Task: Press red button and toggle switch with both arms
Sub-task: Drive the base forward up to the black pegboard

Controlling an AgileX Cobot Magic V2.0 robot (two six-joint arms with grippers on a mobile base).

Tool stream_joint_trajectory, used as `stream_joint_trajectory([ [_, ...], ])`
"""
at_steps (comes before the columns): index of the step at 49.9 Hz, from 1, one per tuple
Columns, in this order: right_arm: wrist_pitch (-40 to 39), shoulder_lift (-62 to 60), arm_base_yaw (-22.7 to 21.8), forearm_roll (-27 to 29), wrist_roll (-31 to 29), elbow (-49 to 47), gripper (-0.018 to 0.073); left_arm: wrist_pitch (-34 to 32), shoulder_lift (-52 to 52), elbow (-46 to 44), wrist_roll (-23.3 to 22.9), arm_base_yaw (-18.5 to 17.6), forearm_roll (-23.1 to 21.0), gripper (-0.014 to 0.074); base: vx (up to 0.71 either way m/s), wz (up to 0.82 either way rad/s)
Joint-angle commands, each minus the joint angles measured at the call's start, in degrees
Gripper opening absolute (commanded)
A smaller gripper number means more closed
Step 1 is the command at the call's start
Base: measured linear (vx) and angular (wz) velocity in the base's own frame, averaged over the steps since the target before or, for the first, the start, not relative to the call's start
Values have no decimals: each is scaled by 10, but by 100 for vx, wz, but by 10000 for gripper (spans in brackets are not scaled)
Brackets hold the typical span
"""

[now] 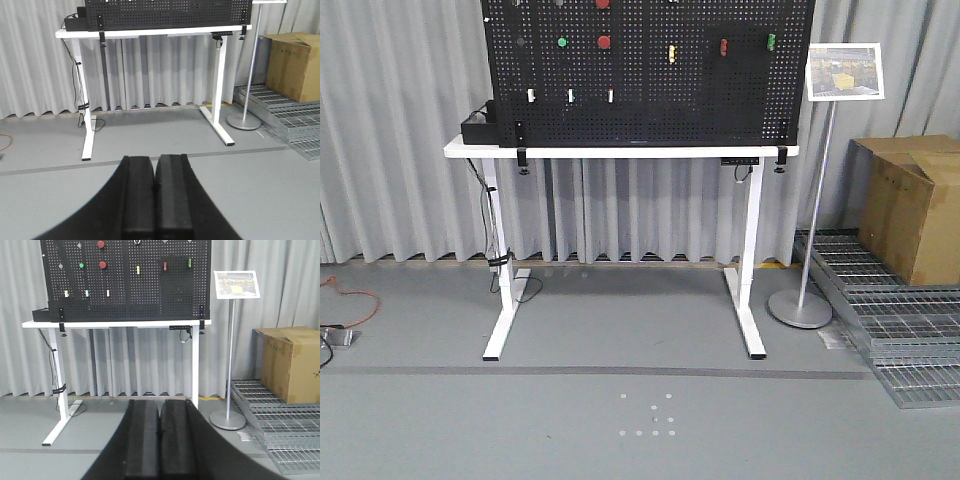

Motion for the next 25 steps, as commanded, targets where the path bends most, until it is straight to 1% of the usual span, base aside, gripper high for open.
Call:
stream_joint_trajectory([
  [1,-46,-10,-2,-5,-1,7,-3,-46,-9,20,-4,-2,0,1,3,0],
  [13,-46,-10,-2,-5,-1,7,-3,-46,-9,20,-4,-2,0,1,10,0],
  [25,-46,-10,-2,-5,-1,7,-3,-46,-9,20,-4,-2,0,1,26,-3],
])
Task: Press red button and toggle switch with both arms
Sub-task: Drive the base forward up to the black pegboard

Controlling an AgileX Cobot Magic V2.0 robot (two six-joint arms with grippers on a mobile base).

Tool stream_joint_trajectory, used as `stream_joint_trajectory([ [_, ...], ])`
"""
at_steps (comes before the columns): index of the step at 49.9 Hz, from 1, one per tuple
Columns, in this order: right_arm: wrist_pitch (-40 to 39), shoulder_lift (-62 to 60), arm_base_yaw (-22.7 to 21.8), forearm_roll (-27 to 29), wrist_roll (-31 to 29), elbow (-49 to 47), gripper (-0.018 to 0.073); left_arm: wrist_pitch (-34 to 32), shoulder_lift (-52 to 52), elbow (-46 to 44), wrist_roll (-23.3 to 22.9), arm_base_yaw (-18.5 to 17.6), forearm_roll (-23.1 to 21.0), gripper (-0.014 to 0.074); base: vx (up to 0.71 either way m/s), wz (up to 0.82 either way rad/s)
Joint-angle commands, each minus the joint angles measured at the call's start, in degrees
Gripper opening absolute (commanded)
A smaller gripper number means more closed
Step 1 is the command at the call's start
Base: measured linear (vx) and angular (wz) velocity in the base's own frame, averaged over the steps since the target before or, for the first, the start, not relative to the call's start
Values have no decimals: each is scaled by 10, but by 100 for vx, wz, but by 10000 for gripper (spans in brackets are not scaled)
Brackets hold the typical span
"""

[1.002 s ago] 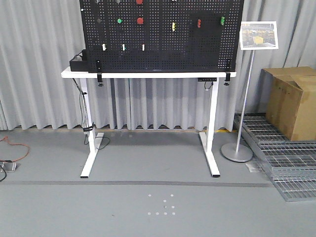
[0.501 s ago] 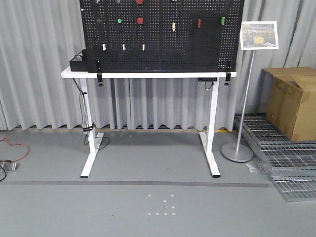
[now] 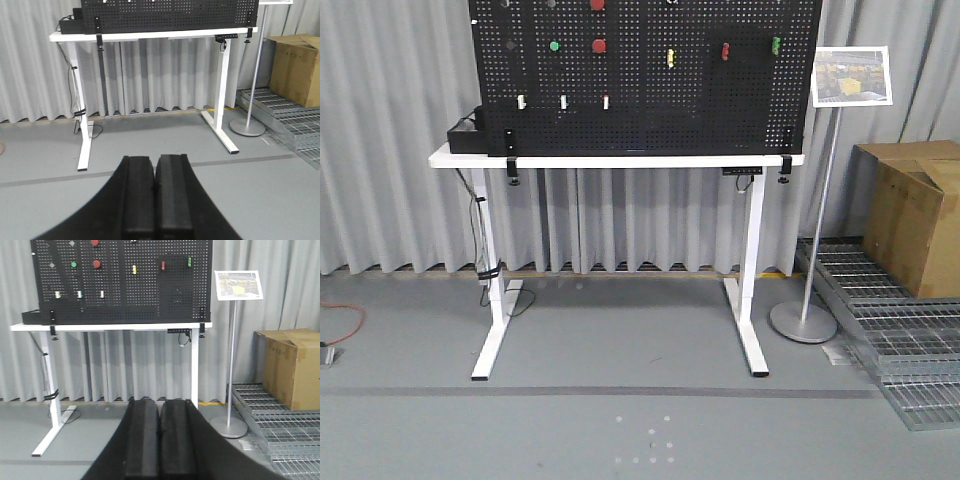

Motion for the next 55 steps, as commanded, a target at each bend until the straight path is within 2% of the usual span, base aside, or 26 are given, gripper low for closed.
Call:
stream_joint_trajectory([
  [1,-46,-10,-2,-5,-1,7,-3,-46,-9,20,-4,-2,0,1,35,-10],
  [55,-46,-10,-2,-5,-1,7,-3,-46,-9,20,-4,-2,0,1,47,1],
])
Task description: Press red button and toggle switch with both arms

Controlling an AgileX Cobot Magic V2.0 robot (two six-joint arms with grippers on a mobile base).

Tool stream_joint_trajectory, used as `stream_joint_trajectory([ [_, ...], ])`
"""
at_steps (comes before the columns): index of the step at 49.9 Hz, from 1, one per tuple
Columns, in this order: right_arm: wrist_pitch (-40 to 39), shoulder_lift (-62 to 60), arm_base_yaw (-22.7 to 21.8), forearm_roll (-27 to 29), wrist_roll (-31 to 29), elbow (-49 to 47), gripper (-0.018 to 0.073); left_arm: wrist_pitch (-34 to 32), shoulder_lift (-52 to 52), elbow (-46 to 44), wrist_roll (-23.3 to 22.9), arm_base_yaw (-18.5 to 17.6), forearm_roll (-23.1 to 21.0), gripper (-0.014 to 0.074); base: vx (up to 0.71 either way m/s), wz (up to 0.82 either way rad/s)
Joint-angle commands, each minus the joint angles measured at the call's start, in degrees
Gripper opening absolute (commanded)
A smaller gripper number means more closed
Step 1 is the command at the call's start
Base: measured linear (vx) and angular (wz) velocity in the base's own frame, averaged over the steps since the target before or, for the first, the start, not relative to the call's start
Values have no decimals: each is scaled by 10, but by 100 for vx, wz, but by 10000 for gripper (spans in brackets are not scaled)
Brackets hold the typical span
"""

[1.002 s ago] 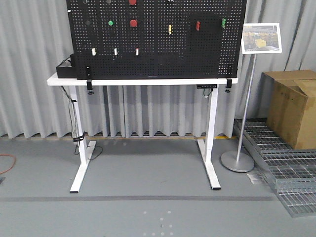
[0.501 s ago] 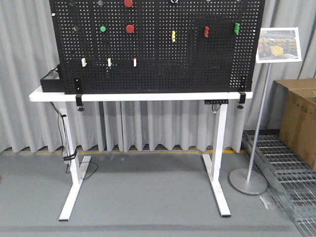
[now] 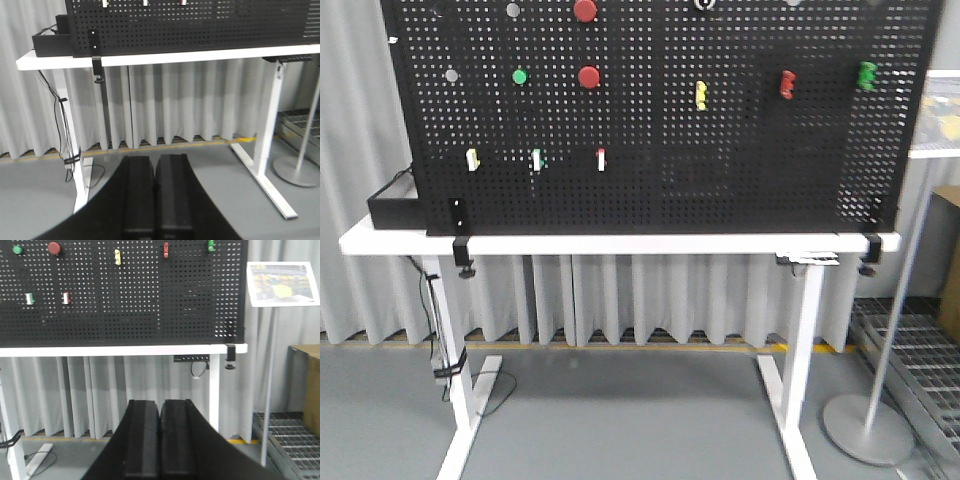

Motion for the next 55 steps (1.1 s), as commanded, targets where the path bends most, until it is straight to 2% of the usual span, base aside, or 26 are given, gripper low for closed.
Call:
stream_joint_trajectory([
  [1,-46,-10,-2,-5,-1,7,-3,-46,-9,20,-4,-2,0,1,51,6],
  [55,-45,-10,-2,-5,-1,7,-3,-46,-9,20,-4,-2,0,1,43,1],
])
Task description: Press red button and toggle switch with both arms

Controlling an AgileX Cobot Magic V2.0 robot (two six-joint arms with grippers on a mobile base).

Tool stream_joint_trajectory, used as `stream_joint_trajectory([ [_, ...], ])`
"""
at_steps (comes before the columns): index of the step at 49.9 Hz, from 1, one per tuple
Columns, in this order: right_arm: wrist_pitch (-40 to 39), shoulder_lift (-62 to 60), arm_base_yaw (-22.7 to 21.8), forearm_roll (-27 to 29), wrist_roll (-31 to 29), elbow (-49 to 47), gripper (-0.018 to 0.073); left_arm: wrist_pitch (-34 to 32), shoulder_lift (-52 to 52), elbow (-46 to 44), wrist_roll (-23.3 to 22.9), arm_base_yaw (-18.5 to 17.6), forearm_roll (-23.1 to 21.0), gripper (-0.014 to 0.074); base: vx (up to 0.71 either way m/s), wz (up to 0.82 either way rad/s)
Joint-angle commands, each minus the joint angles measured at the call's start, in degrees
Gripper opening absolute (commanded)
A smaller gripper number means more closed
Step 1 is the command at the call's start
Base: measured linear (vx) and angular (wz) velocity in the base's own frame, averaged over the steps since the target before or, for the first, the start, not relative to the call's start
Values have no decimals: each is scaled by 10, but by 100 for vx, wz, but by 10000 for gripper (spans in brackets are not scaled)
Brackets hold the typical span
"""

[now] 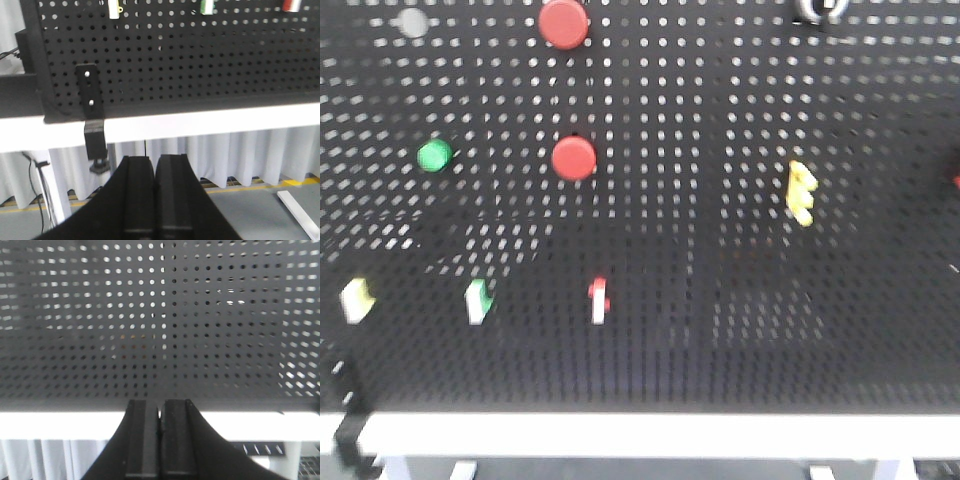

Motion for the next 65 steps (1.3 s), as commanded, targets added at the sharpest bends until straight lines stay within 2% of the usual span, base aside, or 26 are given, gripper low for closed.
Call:
stream_joint_trajectory([
  [1,-45,-10,-2,-5,-1,7,-3,-46,-9,20,-4,-2,0,1,31,0],
  [40,-45,-10,-2,-5,-1,7,-3,-48,-9,20,-3,-2,0,1,10,-5],
  [44,-45,-10,-2,-5,-1,7,-3,-57,-9,20,-3,-2,0,1,0,1],
  [49,-66,-10,-2,-4,-1,7,-3,-102,-9,17,-5,-2,0,1,0,0],
  [53,-126,-10,-3,-8,-23,5,-3,-140,-9,11,-30,-2,-2,1,0,0],
  [57,-171,-10,-2,-5,-13,0,-3,-177,-9,-2,-90,-2,-2,1,0,0],
  [60,-174,-9,-2,-5,4,-23,-3,-176,-8,-28,-140,-2,-2,1,0,0],
  [62,-163,-8,-2,-6,16,-50,-3,-166,-6,-48,-156,-2,0,1,0,0],
  [65,-134,-3,-2,-7,23,-100,-3,-150,5,-82,-153,-2,0,1,0,0],
])
